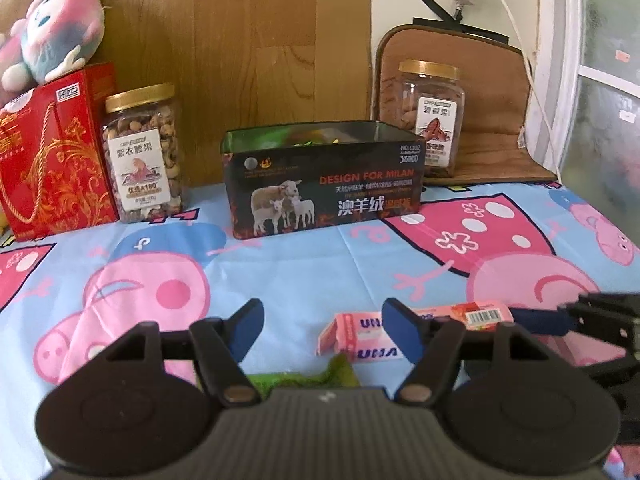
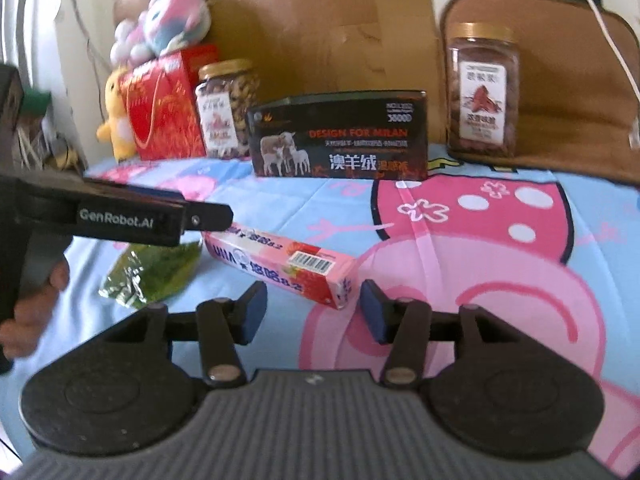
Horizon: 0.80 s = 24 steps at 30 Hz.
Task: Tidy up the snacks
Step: 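Move the left tool to the pink UHA candy stick and grasp it, then carry the candy stick into the black tin and release it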
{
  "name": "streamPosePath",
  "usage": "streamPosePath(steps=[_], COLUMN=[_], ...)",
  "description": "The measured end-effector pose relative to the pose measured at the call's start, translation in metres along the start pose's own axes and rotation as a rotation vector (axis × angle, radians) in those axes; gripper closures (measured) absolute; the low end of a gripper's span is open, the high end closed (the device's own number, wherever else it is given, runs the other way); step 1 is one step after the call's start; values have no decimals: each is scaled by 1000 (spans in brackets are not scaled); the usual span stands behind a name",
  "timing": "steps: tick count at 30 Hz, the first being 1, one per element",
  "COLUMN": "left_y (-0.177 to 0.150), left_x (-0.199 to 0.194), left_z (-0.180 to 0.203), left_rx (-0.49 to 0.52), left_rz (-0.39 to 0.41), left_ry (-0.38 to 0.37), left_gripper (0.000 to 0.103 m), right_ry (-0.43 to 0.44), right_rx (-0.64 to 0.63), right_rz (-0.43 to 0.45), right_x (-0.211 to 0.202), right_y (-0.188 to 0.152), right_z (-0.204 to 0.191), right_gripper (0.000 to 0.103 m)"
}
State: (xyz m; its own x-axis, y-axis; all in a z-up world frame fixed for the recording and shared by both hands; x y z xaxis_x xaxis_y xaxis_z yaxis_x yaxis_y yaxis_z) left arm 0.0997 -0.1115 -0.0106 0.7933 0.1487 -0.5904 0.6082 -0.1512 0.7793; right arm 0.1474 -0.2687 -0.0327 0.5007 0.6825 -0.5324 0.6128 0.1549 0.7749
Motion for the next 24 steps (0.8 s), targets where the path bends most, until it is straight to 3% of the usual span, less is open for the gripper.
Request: streamPosePath(steps=[5,11,14,16,19,24], left_y=[-5,-4,-8,-11,-10,20], left_x=[-12,-4,7,16,17,8], left_z=[-19,-38,-40,-34,-20,-36], left_rx=[28,-30,-81,-105,-53,-91], left_rz=[85,64,44,15,26,97], left_ry=[-126,-254,-323,-411,-360,-362], left_gripper=[23,24,31,44,44,45], right_ry=[-9,-2,7,28,15,8], right_rx=[-72,-119,-133,-140,-169,-137], right_rz=[-27,-43,-49,-51,-34,45], right_x=[7,12,16,18,17,8], right_y=[4,10,11,11,9,22], right_z=[0,2,0,-2,-7,-9], right_gripper=[48,46,45,52,57,57])
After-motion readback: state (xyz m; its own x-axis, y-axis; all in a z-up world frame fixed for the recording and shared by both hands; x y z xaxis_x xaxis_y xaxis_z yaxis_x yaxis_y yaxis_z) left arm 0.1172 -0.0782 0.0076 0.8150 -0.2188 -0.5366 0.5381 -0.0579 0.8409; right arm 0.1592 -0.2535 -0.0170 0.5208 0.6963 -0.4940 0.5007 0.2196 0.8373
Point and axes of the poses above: each gripper's, at about its wrist camera, not at the fingertips, and x roughly the way its jaws point, z to its right, y to its top, the point moved 1 cm from there along x, roughly the way its jaws point, and after that the axes turned 15 degrees about x, right-handed, at the moved point
